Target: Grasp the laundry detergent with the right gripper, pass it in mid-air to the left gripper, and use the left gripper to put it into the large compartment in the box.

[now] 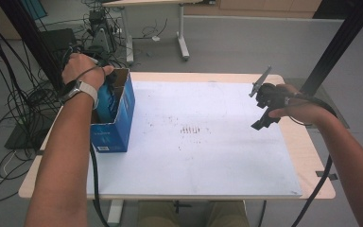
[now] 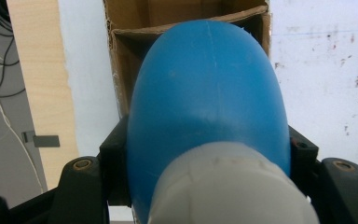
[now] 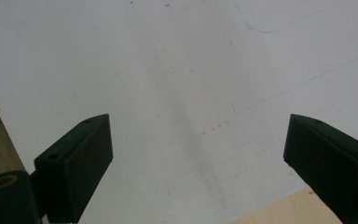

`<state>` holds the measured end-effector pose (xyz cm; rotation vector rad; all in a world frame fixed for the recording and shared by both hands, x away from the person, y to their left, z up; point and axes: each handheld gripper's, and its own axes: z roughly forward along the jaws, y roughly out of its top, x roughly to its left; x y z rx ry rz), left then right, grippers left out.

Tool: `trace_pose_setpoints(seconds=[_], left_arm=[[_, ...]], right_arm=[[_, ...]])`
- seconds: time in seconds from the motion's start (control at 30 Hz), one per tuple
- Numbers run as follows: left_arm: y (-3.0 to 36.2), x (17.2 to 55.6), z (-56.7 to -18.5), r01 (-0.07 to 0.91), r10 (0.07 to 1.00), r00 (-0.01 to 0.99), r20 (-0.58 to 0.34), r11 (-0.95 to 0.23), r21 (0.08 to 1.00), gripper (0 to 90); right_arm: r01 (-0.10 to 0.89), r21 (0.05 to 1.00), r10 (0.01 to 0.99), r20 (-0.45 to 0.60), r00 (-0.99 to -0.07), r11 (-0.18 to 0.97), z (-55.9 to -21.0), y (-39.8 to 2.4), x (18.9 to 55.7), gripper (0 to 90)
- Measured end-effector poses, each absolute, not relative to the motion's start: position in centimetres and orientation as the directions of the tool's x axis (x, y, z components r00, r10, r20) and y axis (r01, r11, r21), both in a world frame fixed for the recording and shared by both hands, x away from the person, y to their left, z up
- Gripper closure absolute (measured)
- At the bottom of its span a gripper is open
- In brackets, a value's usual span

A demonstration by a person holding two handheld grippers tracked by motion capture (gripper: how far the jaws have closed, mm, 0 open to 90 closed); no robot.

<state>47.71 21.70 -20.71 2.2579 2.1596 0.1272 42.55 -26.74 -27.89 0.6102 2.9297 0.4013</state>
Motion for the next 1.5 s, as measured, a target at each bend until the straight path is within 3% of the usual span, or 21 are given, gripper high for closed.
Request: trace_pose_setpoints(seconds=[1.5], left_arm=[[22.3,47.8,-25.9,0.997,0.998,0.047,0.043,-0.05,0.058,37.6]], right_arm=[[0.397,0.275,0.424,-0.041,-0.905,0.875,-29.1,-27.0,42.6,7.6]])
